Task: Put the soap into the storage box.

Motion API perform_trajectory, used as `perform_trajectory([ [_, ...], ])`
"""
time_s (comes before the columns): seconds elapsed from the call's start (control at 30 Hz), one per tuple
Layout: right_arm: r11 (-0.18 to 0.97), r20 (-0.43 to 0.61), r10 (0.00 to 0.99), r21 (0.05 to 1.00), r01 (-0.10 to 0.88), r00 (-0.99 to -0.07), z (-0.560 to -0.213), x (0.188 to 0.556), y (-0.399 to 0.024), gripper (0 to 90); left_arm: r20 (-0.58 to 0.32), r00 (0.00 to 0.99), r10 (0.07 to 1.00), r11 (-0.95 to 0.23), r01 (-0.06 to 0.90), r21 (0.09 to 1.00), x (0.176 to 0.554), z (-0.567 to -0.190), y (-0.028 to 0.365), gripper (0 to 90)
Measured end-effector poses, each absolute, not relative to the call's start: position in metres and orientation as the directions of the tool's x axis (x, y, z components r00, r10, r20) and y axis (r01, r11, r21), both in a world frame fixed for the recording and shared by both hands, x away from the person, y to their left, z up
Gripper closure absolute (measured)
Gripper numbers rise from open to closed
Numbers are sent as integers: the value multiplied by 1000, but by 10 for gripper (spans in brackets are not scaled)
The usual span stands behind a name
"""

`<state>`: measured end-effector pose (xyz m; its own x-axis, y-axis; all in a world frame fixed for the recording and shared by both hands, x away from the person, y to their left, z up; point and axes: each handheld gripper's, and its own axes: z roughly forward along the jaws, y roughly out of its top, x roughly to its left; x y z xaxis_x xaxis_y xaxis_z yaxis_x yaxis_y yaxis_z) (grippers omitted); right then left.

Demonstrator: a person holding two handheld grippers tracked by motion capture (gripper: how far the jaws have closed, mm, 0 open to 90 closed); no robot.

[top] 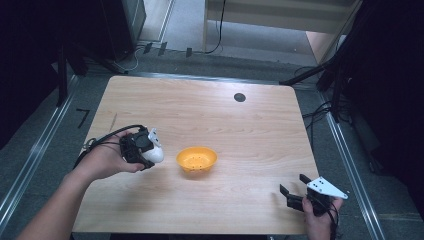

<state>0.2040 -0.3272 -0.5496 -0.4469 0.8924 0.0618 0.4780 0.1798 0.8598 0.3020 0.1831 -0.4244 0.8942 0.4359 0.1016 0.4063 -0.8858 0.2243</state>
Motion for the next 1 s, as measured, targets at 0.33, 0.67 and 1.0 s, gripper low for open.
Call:
perform_trajectory([
  [0.33,177,67,892,858,482,-447,-550,204,-327,140,90,910,404,-899,378,220,311,-421,164,502],
  [0.67,177,65,892,860,479,-448,-550,204,-328,142,57,925,377,-903,353,247,318,-419,146,502],
  [1.0,176,68,891,860,478,-449,-550,204,-328,142,51,935,351,-911,329,249,323,-416,133,502],
])
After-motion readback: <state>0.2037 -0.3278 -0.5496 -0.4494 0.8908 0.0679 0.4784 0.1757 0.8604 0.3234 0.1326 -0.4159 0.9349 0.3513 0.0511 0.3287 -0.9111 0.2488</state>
